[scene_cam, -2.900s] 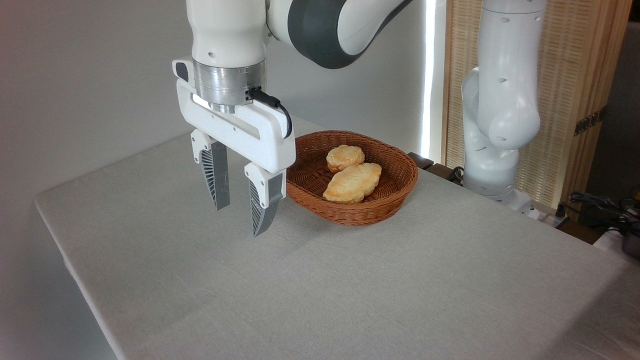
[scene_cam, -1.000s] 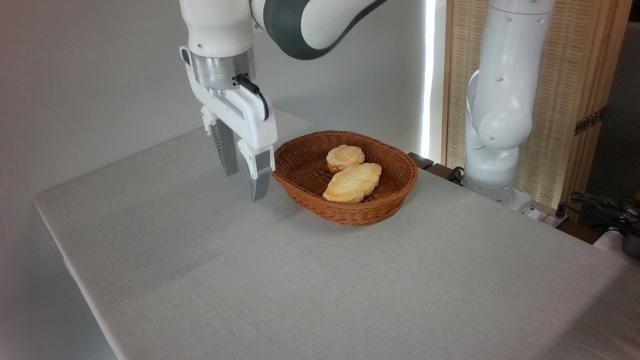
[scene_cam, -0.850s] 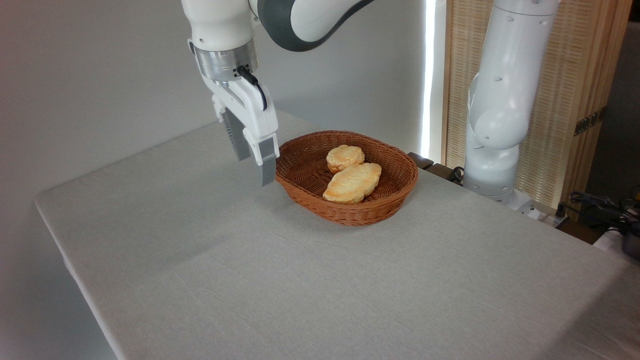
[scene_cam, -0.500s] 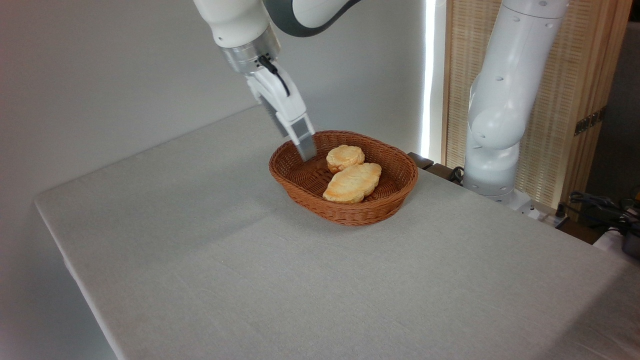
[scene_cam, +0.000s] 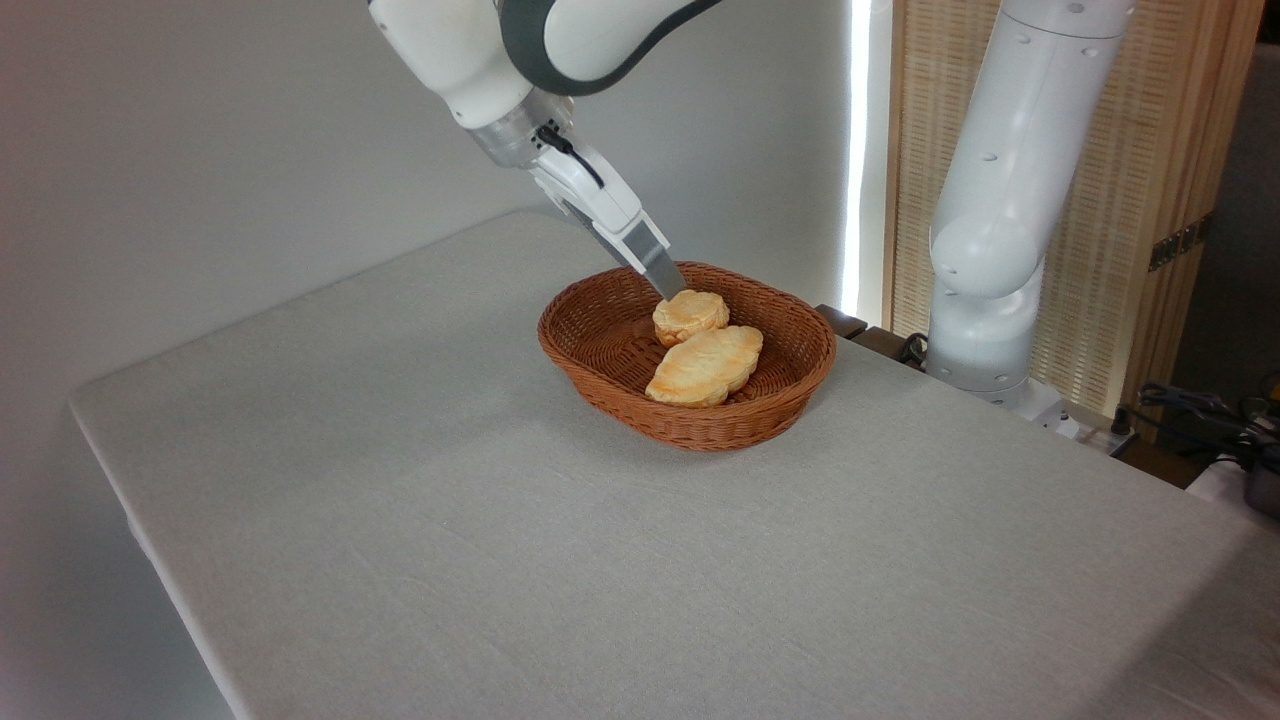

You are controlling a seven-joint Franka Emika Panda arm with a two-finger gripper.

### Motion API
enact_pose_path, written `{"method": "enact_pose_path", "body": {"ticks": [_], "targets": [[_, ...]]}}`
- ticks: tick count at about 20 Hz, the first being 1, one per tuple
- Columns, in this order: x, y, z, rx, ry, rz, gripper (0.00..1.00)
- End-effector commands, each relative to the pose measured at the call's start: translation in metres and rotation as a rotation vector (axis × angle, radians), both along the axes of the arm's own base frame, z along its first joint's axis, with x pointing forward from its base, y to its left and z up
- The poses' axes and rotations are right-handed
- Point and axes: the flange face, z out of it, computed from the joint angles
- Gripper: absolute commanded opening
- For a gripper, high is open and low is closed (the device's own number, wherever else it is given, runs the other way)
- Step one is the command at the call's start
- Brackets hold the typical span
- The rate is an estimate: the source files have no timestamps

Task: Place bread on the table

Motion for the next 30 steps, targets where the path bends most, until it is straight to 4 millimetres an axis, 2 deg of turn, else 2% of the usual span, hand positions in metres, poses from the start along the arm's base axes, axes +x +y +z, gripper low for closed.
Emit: {"method": "enact_pose_path", "body": {"ticks": [1, 4, 6, 9, 11, 16, 18, 30], "targets": [[-0.012, -0.02, -0.027, 0.092, 0.067, -0.043, 1.0], [-0.017, -0.041, -0.05, 0.149, 0.092, -0.078, 1.0], [-0.018, -0.049, -0.06, 0.168, 0.105, -0.089, 1.0], [-0.024, -0.06, -0.066, 0.18, 0.114, -0.116, 1.0], [-0.033, -0.075, -0.073, 0.19, 0.121, -0.155, 1.0], [-0.035, -0.084, -0.091, 0.226, 0.14, -0.17, 1.0], [-0.04, -0.094, -0.097, 0.233, 0.136, -0.193, 1.0], [-0.039, -0.094, -0.103, 0.244, 0.142, -0.214, 1.0]]}}
